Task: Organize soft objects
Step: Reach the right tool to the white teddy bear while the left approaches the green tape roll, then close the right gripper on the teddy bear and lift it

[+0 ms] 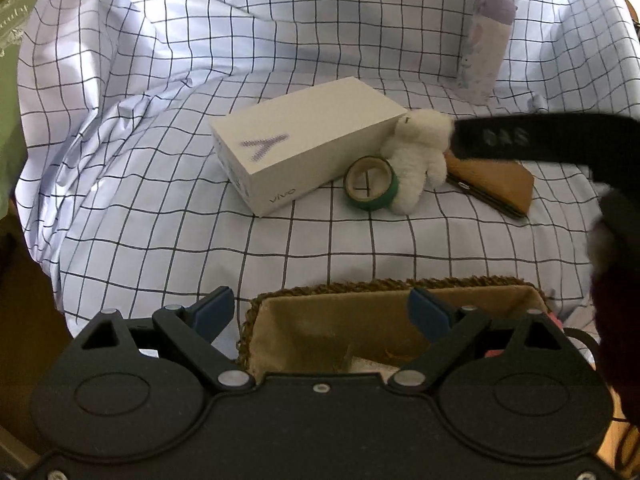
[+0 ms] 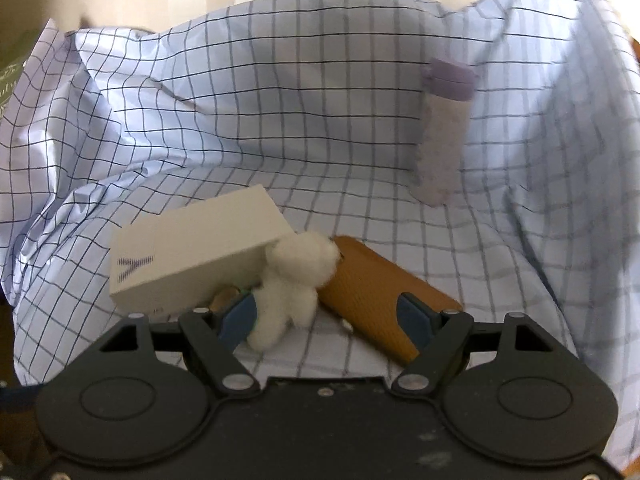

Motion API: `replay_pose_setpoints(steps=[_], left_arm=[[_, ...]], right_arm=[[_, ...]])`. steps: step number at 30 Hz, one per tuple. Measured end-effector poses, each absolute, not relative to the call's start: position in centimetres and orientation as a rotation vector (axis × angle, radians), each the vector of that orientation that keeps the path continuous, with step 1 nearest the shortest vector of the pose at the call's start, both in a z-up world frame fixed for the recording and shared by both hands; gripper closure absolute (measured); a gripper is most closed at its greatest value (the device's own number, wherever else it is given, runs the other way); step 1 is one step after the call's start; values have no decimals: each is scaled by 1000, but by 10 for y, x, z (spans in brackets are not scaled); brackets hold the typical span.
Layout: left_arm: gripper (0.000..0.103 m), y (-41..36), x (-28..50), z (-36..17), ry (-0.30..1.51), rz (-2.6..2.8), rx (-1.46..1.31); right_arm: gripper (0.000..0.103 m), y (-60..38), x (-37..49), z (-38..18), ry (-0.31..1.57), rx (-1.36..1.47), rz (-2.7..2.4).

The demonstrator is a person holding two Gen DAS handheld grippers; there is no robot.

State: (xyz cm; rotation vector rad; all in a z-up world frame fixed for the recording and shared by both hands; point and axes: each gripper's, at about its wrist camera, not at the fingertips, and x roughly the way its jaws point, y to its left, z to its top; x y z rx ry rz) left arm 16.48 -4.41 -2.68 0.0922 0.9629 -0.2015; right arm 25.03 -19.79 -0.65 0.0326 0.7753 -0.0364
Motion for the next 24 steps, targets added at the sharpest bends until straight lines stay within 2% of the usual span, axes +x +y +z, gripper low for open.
replay_pose_setpoints(steps=[12, 15, 17, 24], left_arm=[[12, -32, 182, -34, 1001, -188, 51], [12, -31, 185, -34, 1001, -184, 48], [12, -30, 186, -35, 1002, -182, 46], [12, -31, 190, -34, 997, -182, 48]], right_arm=[[27, -185, 320, -39, 828, 32, -1], [37, -183, 327, -47, 836, 32, 7], [53, -181, 326, -51, 840, 26, 0], [57, -194, 309, -44, 846, 71, -18]])
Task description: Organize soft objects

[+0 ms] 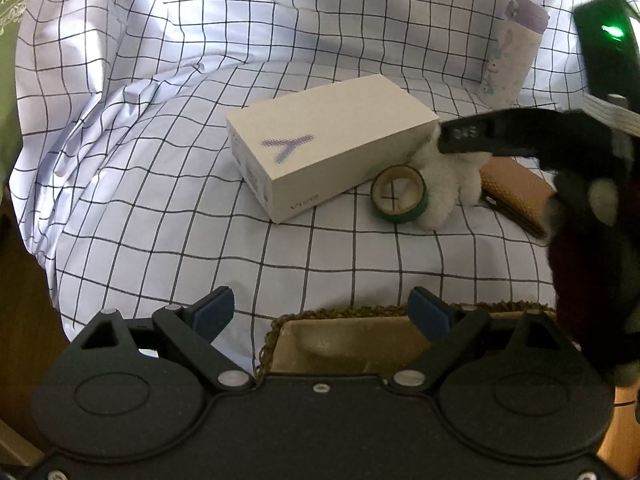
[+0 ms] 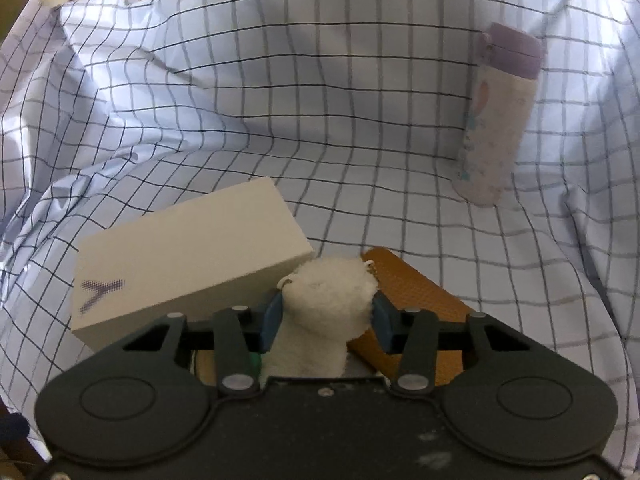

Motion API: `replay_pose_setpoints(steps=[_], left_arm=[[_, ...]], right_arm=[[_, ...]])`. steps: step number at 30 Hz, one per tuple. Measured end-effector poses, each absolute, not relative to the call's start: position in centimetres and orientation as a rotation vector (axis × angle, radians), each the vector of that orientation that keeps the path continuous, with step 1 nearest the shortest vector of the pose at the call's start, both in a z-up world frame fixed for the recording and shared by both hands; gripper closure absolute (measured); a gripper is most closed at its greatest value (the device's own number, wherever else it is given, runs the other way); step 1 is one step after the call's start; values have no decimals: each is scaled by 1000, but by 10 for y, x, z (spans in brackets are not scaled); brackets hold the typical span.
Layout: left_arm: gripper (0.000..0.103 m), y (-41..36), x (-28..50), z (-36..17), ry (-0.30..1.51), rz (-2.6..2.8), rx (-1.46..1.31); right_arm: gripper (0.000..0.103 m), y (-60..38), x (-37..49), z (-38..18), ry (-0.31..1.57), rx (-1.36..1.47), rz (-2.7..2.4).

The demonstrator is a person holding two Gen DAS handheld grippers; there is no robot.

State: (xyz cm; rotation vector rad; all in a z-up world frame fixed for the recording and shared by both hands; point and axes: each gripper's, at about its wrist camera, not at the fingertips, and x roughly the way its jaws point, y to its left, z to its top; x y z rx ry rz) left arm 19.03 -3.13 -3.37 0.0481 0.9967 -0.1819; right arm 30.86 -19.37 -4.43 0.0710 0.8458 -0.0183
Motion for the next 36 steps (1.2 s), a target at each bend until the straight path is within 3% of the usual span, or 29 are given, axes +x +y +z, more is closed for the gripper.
replay_pose_setpoints(steps=[4, 5, 7, 14, 15, 16, 17, 18, 23, 25, 28, 36], left_arm=[[12, -37, 193, -30, 981, -192, 64], [12, -39, 195, -29, 979, -196, 65], [12, -41, 199, -28, 985, -210, 57], [12, -54, 213, -28, 1015, -247, 39], [12, -55, 213, -28, 1016, -249, 38], [12, -55, 212, -28, 1017, -247, 40], [12, -56, 211, -28, 1017, -243, 43], [12, -56, 211, -28, 1020, -239, 46], [12, -55, 211, -34, 1043, -224, 55], [12, -54, 212, -35, 1050, -220, 55], [12, -52, 215, -35, 1053, -215, 52], [12, -57, 232, -39, 1078, -232, 16]], right_arm=[[59, -207, 286, -37, 850, 113, -42], [66, -210, 280, -35, 851, 128, -48], [71, -219, 269, -34, 856, 159, -58], [71, -233, 249, -42, 858, 160, -98], [70, -233, 248, -41, 846, 156, -95], [57, -233, 248, -40, 835, 157, -85], [36, -233, 249, -39, 823, 163, -73], [30, -234, 251, -39, 811, 172, -67], [28, -224, 271, -46, 817, 146, -26], [30, -220, 278, -51, 828, 129, -27], [60, -218, 282, -55, 853, 123, -21], [65, -230, 267, -55, 874, 174, -25]])
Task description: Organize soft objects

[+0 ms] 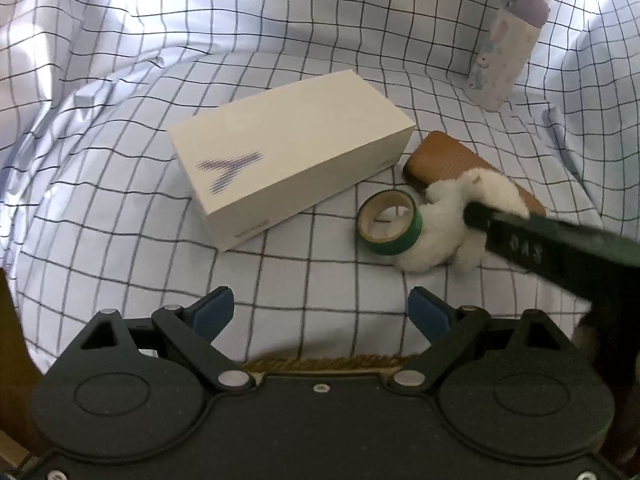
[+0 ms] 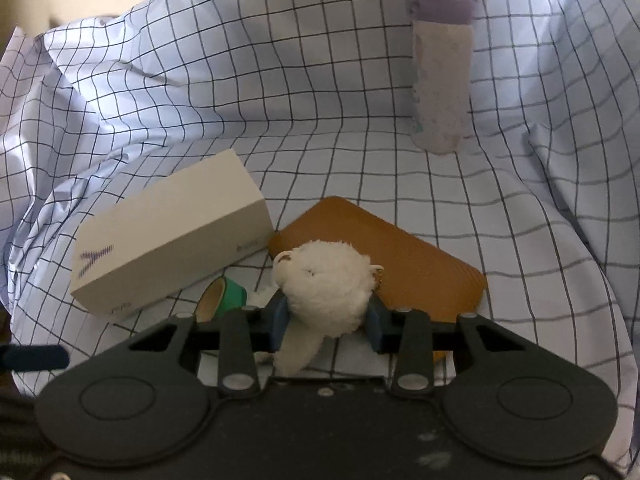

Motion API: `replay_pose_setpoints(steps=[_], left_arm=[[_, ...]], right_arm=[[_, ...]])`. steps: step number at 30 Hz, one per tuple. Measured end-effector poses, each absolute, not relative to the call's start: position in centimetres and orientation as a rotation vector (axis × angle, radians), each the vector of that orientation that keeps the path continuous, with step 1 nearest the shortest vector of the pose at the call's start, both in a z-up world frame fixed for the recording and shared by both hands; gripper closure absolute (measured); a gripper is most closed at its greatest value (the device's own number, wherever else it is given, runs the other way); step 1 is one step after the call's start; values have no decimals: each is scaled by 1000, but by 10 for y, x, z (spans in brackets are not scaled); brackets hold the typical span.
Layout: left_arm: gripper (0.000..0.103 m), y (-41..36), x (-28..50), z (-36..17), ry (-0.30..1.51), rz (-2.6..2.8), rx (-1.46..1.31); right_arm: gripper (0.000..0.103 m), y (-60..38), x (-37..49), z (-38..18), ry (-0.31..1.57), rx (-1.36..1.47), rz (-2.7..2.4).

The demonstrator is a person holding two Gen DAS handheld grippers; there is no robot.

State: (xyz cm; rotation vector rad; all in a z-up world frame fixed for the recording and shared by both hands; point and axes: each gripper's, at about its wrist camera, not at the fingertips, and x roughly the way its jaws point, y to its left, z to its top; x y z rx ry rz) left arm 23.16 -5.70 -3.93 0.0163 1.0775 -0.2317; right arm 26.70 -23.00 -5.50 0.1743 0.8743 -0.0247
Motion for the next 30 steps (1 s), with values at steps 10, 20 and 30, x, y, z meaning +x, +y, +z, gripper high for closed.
replay_pose_setpoints(steps=[10, 20, 30], left_arm=[[13, -70, 270, -41, 1111, -248, -142], [29, -95, 296, -56, 1163, -289, -181], [64, -100, 301, -61, 1189, -352, -210]], right_arm=[[65, -239, 250, -57, 879, 222, -30], [65, -239, 244, -59, 873, 213, -26], [65, -239, 244, -59, 875, 216, -25]])
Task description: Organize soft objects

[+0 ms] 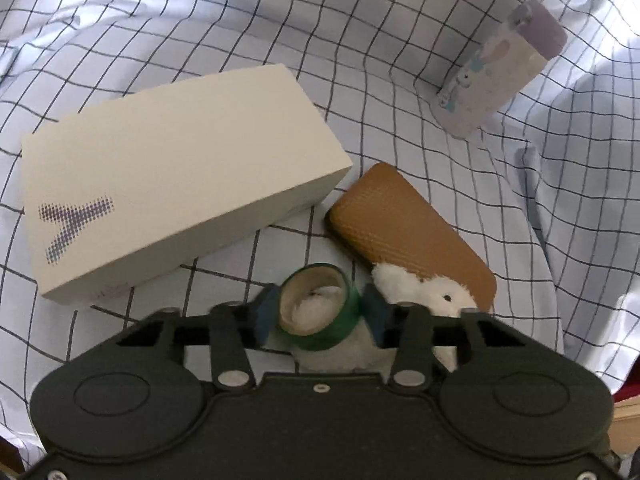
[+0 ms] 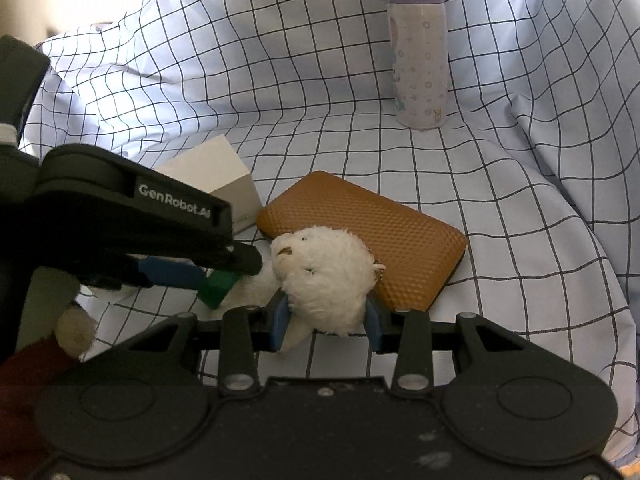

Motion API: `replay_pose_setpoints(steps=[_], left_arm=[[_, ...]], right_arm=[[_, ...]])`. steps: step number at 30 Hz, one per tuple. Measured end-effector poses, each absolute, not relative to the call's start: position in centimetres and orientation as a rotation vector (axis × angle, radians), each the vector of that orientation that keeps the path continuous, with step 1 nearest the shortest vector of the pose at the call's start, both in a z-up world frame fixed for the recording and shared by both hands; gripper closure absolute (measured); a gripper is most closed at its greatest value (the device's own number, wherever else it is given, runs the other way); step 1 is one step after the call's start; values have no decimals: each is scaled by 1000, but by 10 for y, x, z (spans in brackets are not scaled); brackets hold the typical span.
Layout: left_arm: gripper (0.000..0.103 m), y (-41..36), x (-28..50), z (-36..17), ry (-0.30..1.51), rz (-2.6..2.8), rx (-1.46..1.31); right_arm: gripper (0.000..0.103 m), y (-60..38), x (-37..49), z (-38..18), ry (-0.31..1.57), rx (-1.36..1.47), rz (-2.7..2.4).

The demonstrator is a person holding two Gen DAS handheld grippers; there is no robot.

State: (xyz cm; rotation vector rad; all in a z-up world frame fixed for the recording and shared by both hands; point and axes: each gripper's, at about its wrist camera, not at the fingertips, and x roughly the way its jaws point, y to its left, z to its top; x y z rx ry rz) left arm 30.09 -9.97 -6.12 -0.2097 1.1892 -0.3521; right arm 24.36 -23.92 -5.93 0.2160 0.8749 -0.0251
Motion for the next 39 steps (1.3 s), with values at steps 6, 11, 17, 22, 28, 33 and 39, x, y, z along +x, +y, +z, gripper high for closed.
replay_pose_setpoints(steps=[6, 11, 17, 22, 28, 33, 39], left_arm=[[72, -95, 288, -44, 1110, -326, -104], [72, -76, 273, -39, 1080, -287, -30], [72, -52, 266, -48, 1103, -212, -12], [71, -46, 261, -48, 1095, -199, -12], [61, -49, 260, -43, 1078, -211, -15], [55, -51, 259, -41, 1064, -212, 10], [50, -50, 258, -42, 1061, -204, 26]], right_arm=[[66, -238, 243, -59, 885, 215, -30], [67, -236, 241, -61, 911, 234, -15], [69, -235, 238, -60, 922, 233, -14], [70, -238, 236, -59, 933, 233, -15], [60, -243, 227, -52, 917, 196, -7], [29, -241, 229, -45, 850, 114, 7], [11, -219, 245, -54, 810, -101, 113]])
